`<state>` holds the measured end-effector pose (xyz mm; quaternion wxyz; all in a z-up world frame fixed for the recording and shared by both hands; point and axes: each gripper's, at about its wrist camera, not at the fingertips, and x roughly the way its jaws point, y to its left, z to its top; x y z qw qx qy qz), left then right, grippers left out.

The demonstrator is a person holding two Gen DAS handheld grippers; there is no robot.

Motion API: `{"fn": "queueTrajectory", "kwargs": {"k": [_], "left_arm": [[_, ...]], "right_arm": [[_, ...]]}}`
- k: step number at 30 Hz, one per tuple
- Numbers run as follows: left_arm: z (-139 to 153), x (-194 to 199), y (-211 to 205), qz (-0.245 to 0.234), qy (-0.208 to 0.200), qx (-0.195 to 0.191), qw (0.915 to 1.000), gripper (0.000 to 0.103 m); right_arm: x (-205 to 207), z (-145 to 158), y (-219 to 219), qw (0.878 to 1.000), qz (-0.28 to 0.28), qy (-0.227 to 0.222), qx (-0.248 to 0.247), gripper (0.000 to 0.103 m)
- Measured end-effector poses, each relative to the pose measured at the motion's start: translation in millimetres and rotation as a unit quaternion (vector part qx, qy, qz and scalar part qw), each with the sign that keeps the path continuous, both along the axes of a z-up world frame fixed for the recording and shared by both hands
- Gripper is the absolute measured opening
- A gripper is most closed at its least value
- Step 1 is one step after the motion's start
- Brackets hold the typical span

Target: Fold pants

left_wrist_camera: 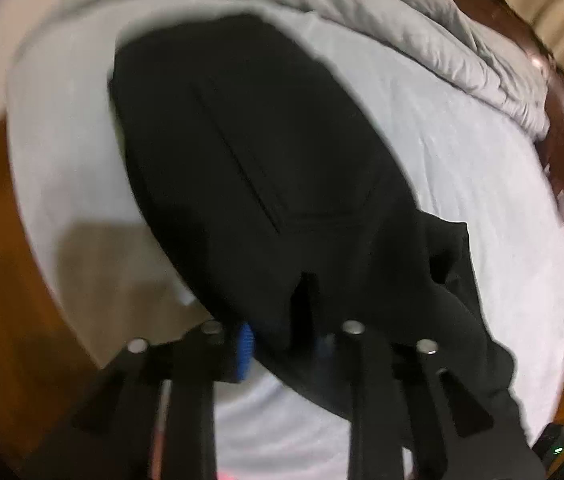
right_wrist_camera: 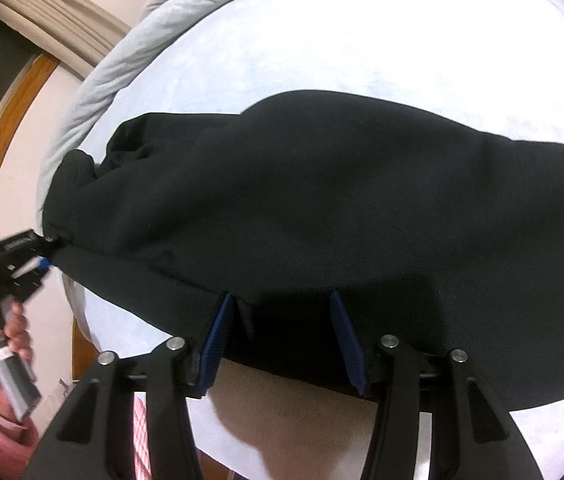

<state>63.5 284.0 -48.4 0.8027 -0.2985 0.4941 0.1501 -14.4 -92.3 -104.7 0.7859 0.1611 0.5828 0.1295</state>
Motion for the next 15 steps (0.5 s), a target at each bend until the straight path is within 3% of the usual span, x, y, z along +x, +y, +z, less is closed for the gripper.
{"fn": "queueTrajectory", "kwargs": {"k": [2,4,7,8,9,10,11,13,15], "left_arm": [[-2.7,1.9,13.1,0.011,-0.025,-0.033,0.9991,0.035],[1.5,5.3,17.9,0.020,-0.040,-0.053,0.9976,0.063],[7.6,16.9,29.1,0.031,-0.044,-0.052,0.9972,0.072],[6.6,21.4,33.5,0.028,-0.039,-0.056,0.9973,0.069],[3.8,27.1,35.2,0.024,-0.027,-0.059,0.9976,0.059],[0.8,28.0,37.8,0.022,-0.015,-0.058,0.9979,0.035],[-0.5,27.8,37.9,0.020,-0.003,-0.053,0.9984,0.025],[-7.2,22.1,43.7,0.014,-0.003,-0.061,0.9981,0.015],[0.6,14.6,37.9,0.010,-0.003,-0.024,0.9997,0.014]], "right_arm": [[-0.5,2.2,1.3,1.000,0.005,0.001,-0.001,0.053],[-0.7,3.1,1.7,1.000,0.008,0.003,-0.001,0.055],[-0.5,3.0,7.7,1.000,0.009,0.004,-0.008,0.056],[-0.7,3.3,9.0,1.000,0.011,0.004,-0.011,0.057],[-1.9,3.3,11.7,1.000,0.013,0.002,-0.016,0.058],[-2.7,3.5,13.4,1.000,0.015,0.002,-0.020,0.058],[-3.2,3.4,17.7,1.000,0.017,0.001,-0.024,0.058],[-4.4,4.0,20.4,0.999,0.020,0.000,-0.028,0.059],[-4.8,4.2,20.8,0.999,0.023,0.001,-0.029,0.059]]}}
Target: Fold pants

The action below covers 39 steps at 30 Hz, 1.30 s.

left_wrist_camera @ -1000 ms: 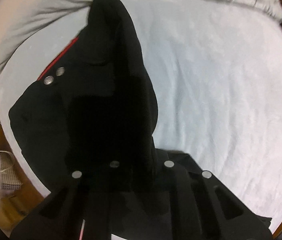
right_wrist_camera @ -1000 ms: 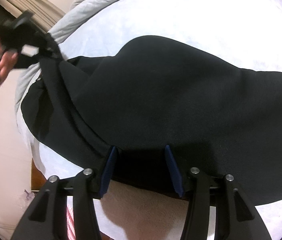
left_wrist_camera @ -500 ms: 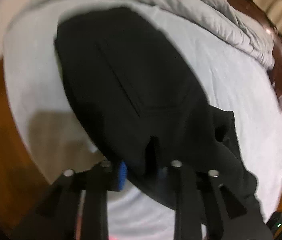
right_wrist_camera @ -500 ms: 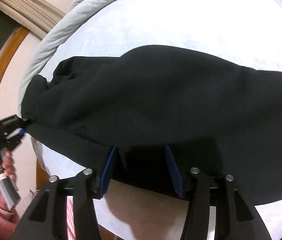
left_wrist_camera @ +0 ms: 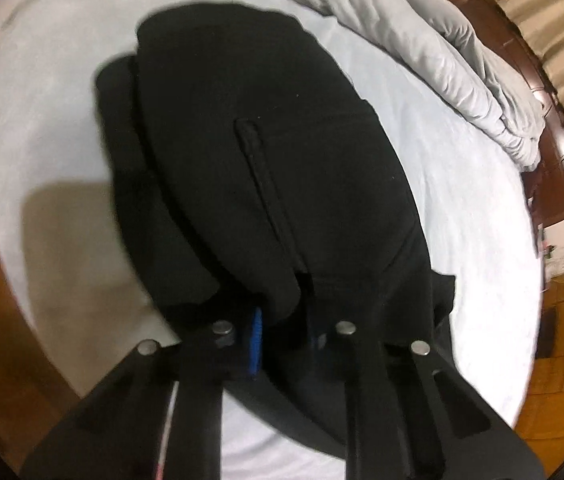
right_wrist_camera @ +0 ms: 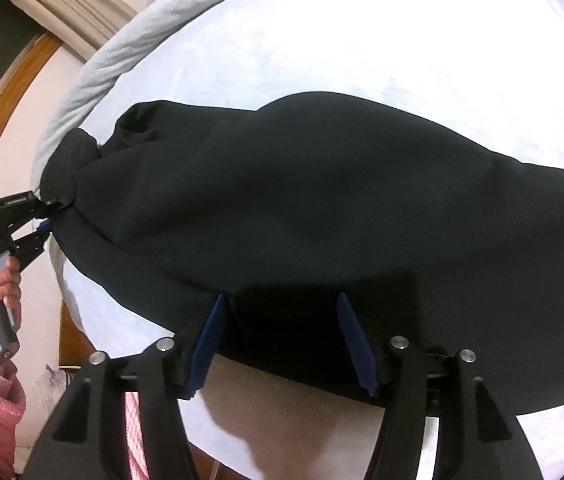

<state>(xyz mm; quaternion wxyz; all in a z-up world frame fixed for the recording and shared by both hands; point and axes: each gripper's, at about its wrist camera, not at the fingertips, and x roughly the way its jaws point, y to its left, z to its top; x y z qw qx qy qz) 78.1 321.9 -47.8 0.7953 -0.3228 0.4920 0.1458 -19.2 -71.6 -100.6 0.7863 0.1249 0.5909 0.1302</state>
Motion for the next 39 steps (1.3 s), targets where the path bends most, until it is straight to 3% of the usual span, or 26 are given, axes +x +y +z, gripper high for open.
{"fn": "queueTrajectory", "kwargs": {"k": [4,6,8,10,11,14,19,23,24,26,29,37,38,39], "left_arm": [[-18.7,-10.0,-8.5,-0.030,0.002,0.060,0.9977,0.015],[-13.0,-11.5,-7.2,-0.031,-0.013,0.052,0.9981,0.020],[-7.2,-13.0,-3.2,-0.025,-0.012,0.039,0.9989,0.031],[2.7,-23.3,-1.6,-0.024,-0.004,0.034,0.9991,0.054],[8.4,-26.6,-2.3,-0.025,-0.003,0.038,0.9990,0.055],[26.3,-36.1,-16.1,-0.048,0.005,0.057,0.9973,0.055],[39.0,-26.8,-44.6,-0.101,-0.012,0.063,0.9928,0.057],[23.2,2.5,-42.9,-0.109,0.008,0.076,0.9911,0.061],[9.4,8.3,-38.1,-0.105,0.038,0.088,0.9898,0.060],[-4.4,7.0,-25.1,-0.102,0.055,0.071,0.9907,0.054],[-0.2,-3.1,-19.4,-0.098,0.027,0.056,0.9932,0.054],[-2.5,-5.8,-18.0,-0.122,0.021,0.061,0.9904,0.054],[-4.6,0.0,-18.8,-0.122,0.022,0.062,0.9904,0.054],[-5.0,4.2,-19.8,-0.122,0.022,0.061,0.9904,0.054]], "right_arm": [[3.5,1.8,3.1,1.000,0.010,0.006,-0.010,0.059],[6.1,6.6,7.3,1.000,0.016,0.003,-0.023,0.059],[7.8,18.7,8.3,0.999,0.017,-0.007,-0.035,0.059],[10.1,36.1,12.0,0.999,0.024,-0.027,-0.027,0.060],[12.5,43.1,15.4,0.999,0.030,-0.036,-0.027,0.062],[24.5,58.7,34.1,0.997,0.050,-0.053,-0.026,0.065],[58.0,60.0,76.9,0.997,0.066,-0.043,-0.014,0.065],[86.0,57.3,105.8,0.997,0.074,-0.033,0.010,0.065],[93.6,54.4,113.6,0.997,0.075,-0.026,0.016,0.065],[110.0,49.4,128.2,0.996,0.082,-0.017,0.029,0.065],[136.1,41.2,151.2,0.995,0.093,-0.010,0.026,0.065],[179.3,7.3,184.9,0.996,0.086,0.017,0.012,0.066],[183.8,3.0,188.5,0.996,0.088,0.018,0.016,0.063],[186.2,1.7,191.1,0.995,0.093,0.015,0.023,0.042]]}}
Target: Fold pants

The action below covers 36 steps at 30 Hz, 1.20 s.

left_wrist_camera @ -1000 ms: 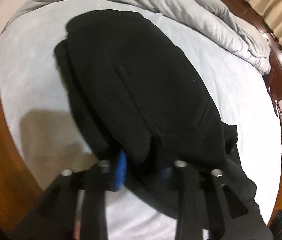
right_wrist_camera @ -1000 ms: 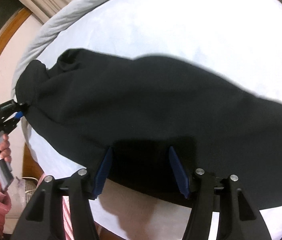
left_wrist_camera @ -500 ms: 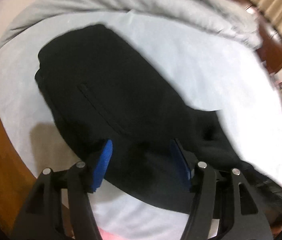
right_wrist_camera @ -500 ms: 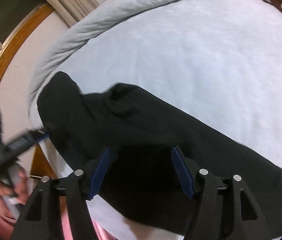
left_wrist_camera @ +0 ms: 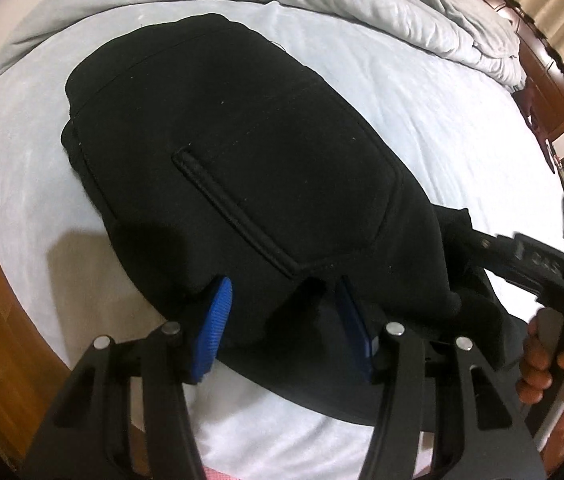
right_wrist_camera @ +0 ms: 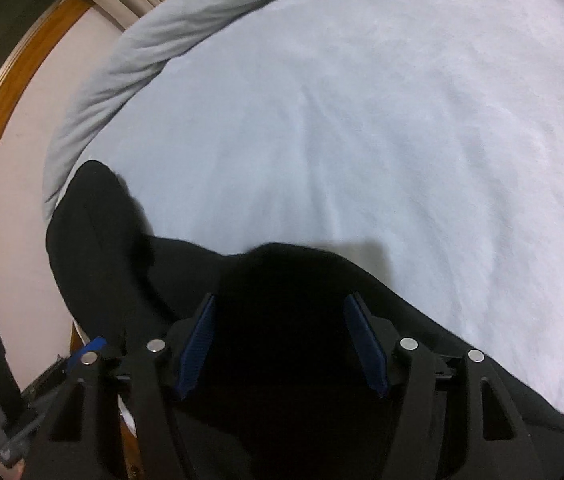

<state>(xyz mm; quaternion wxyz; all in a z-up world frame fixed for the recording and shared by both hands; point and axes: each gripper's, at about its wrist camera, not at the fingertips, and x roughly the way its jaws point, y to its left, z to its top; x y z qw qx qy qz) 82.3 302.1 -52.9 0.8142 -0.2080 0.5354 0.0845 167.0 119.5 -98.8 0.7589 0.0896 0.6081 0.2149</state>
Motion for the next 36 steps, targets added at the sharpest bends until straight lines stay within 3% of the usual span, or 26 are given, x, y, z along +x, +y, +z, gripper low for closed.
{"fn": "queueTrajectory", "kwargs": {"k": [2,6,9,11,13,16,17,18,19,21,24,26,30,33,36], "left_arm": [[-0.1,3.0,2.1,0.003,-0.001,-0.005,1.0000,0.054],[-1.7,0.9,6.8,0.004,-0.006,-0.014,0.9999,0.054],[-3.2,-1.2,2.5,-0.002,-0.014,0.002,0.9999,0.054],[-3.2,-2.3,-1.8,-0.009,-0.016,0.019,0.9997,0.054],[-2.6,-3.1,-4.6,-0.016,-0.017,0.032,0.9992,0.054],[5.2,-7.5,1.1,-0.010,-0.008,0.019,0.9997,0.055],[9.1,-10.6,5.0,-0.002,-0.006,0.013,0.9999,0.059],[15.6,-14.8,11.0,0.011,-0.004,0.019,0.9997,0.071],[20.8,-17.4,16.0,0.022,-0.003,0.033,0.9992,0.076],[31.3,-22.0,30.7,0.041,-0.016,0.047,0.9979,0.076],[27.0,-16.4,54.5,0.069,0.005,0.026,0.9973,0.076],[18.3,-8.7,67.8,0.084,0.018,-0.029,0.9959,0.076],[4.6,-0.4,76.8,0.107,0.034,-0.074,0.9909,0.062],[7.1,-2.1,73.7,0.122,0.034,-0.048,0.9907,0.035],[10.8,-3.5,71.5,0.126,0.028,-0.042,0.9907,0.022]], "right_arm": [[6.0,0.6,3.9,0.999,0.007,0.001,0.038,0.010],[20.8,19.5,-0.3,0.997,-0.023,-0.041,0.059,0.004],[35.5,15.2,-6.0,0.996,-0.058,-0.039,0.050,0.003],[44.6,-3.8,-3.1,0.997,-0.070,-0.036,0.014,0.003],[47.0,-19.7,-2.2,0.996,-0.080,-0.017,0.024,0.004],[36.7,-4.6,-4.1,0.997,-0.060,-0.050,0.027,0.006],[31.8,0.8,-7.1,0.996,-0.057,-0.058,0.021,0.017],[24.1,8.4,-13.1,0.996,-0.054,-0.070,0.014,0.025],[14.1,17.6,-20.1,0.995,-0.047,-0.083,0.008,0.026],[-4.0,27.1,-32.0,0.995,-0.041,-0.086,0.005,0.026],[-41.5,33.5,-60.7,0.996,-0.036,-0.079,0.022,0.027],[-71.2,36.7,-82.1,0.996,-0.034,-0.082,0.016,0.028],[-122.4,31.9,-124.2,0.996,-0.059,-0.065,0.010,0.033],[-154.8,24.1,-160.6,0.995,-0.090,-0.040,0.011,0.034],[-175.1,14.5,-188.5,0.994,-0.103,-0.023,-0.006,0.035]]}}
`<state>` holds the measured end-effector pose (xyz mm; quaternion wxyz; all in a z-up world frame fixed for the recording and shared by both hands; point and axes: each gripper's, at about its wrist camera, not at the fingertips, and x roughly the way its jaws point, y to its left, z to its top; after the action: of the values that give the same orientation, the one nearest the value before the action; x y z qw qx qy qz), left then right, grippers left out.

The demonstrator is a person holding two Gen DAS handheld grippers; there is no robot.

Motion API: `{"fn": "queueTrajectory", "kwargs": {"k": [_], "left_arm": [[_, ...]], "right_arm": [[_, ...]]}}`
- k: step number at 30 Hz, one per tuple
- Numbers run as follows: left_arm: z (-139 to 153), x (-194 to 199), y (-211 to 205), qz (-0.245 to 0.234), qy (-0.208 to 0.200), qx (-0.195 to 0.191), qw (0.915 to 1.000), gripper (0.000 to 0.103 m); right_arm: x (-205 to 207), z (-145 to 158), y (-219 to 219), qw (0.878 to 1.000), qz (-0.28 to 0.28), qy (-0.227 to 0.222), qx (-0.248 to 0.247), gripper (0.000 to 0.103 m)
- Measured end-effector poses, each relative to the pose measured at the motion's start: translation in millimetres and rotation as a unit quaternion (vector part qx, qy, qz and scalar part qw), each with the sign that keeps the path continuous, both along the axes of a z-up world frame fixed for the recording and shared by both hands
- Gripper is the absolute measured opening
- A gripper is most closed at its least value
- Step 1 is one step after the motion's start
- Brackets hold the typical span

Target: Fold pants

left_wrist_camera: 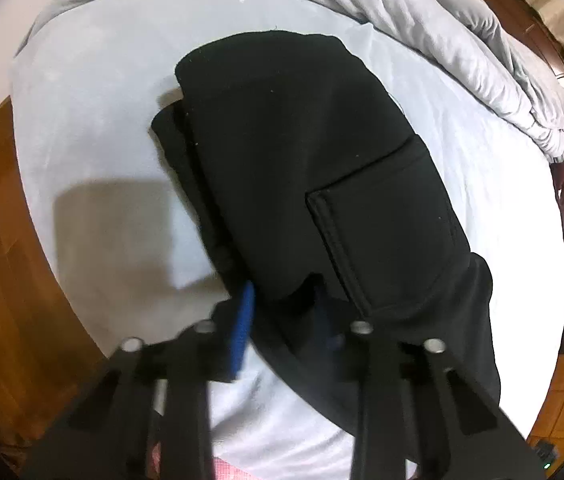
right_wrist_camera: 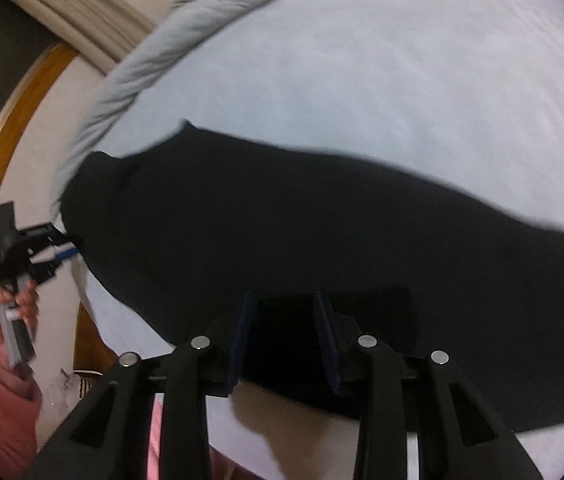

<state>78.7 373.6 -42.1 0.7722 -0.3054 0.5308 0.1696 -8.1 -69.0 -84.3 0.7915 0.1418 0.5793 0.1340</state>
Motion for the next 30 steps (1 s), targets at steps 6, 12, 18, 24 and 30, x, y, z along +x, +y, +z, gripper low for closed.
{"fn": "queueTrajectory", "kwargs": {"k": [6,12,18,24,30], "left_arm": [[1.2,-15.0,-15.0,-0.029,0.018,0.072,0.9968,0.012],[0.2,-10.8,-32.6,-0.051,0.036,0.134,0.9891,0.019],[33.6,-32.8,-100.8,-0.101,0.004,0.162,0.9816,0.037],[21.4,-36.2,-210.2,-0.221,-0.007,0.093,0.9708,0.041],[-5.9,-32.3,-298.9,-0.297,0.001,0.061,0.9530,0.041]], "right_arm": [[-16.3,-10.1,-38.2,0.999,-0.044,0.020,-0.022,0.035],[-25.1,-2.4,-63.9,0.998,-0.068,0.014,-0.006,0.040],[-53.4,21.9,-126.0,0.992,-0.123,0.003,-0.004,0.049],[-90.6,26.2,-194.6,0.980,-0.183,0.035,-0.066,0.051],[-111.8,23.6,-242.0,0.964,-0.247,0.060,-0.073,0.064]]}}
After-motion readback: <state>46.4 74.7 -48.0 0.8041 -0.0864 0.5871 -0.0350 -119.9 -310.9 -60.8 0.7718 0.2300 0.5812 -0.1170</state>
